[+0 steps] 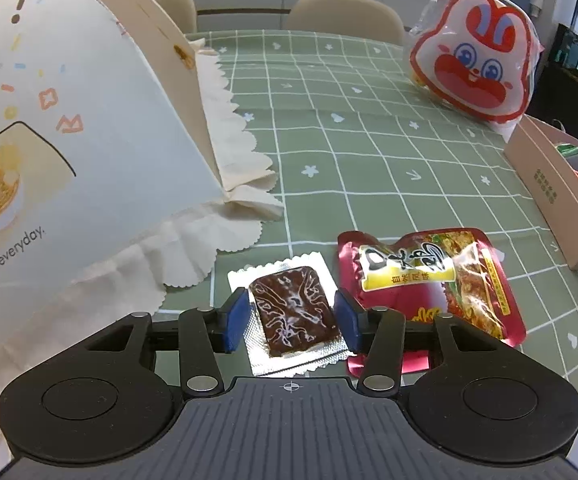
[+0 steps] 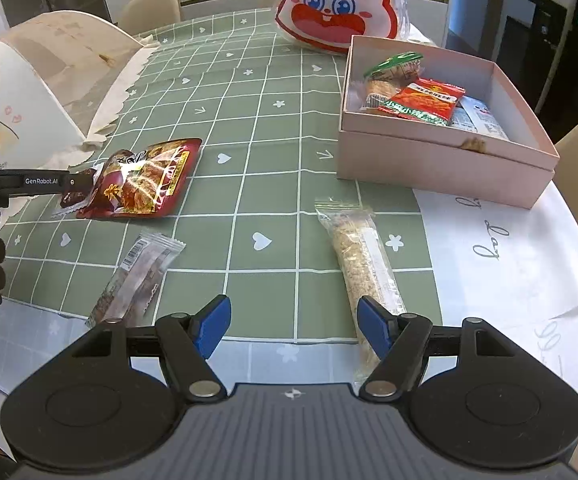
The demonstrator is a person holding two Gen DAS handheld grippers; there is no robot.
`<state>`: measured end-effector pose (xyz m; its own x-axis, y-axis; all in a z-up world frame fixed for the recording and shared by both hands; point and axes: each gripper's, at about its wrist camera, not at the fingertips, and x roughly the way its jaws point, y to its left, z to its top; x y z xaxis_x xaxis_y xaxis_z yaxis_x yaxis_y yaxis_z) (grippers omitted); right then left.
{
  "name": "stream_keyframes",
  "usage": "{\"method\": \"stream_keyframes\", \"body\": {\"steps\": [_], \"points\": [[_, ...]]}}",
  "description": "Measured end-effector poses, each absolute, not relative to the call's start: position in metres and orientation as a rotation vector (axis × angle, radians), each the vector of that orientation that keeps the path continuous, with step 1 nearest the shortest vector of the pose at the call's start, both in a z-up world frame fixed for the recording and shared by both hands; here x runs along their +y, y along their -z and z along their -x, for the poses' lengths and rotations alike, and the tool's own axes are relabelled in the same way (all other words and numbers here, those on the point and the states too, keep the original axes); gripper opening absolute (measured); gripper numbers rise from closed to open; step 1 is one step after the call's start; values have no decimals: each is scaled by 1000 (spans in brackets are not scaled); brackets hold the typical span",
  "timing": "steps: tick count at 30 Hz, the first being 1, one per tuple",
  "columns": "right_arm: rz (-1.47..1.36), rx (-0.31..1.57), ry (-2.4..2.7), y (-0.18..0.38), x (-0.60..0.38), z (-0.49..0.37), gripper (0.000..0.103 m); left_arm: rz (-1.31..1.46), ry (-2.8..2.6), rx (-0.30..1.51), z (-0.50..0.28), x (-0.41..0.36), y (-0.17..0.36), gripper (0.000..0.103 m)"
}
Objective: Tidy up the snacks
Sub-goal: 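Grasp the chocolate square in silver wrapper with the left tool, then grasp the red chicken snack packet with the right tool while the left tool holds the chocolate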
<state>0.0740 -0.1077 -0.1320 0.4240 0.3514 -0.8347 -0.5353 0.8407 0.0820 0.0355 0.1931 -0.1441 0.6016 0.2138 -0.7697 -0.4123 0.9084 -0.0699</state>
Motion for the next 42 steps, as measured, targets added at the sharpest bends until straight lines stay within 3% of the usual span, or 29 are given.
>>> {"method": "stream_keyframes", "body": {"steps": [11, 19, 20, 21, 23, 24, 29, 38, 40, 42], "points": [[278, 906, -745, 116, -66, -80, 71, 321, -303, 894, 15, 174, 136, 43], [360, 821, -784, 116, 11, -126, 70, 399, -325, 884, 58, 173, 135, 44], [375, 817, -775, 120, 21, -137, 66, 404, -324, 879, 61, 173, 135, 44], [394, 818, -768, 124, 29, -145, 51, 409, -325, 876, 64, 173, 135, 42], [455, 822, -741, 136, 48, -165, 33, 423, -329, 871, 70, 174, 135, 42], [479, 819, -726, 142, 55, -172, 32, 434, -327, 867, 72, 175, 135, 42], [549, 798, -716, 158, 73, -184, 32, 452, -323, 861, 78, 177, 136, 42], [400, 1001, -964, 145, 26, -133, 33, 461, -334, 859, 65, 178, 136, 42], [374, 1001, -1019, 138, 16, -117, 39, 450, -336, 863, 62, 176, 136, 42], [374, 945, -1046, 128, 15, -103, 65, 437, -334, 866, 61, 174, 136, 42]]}}
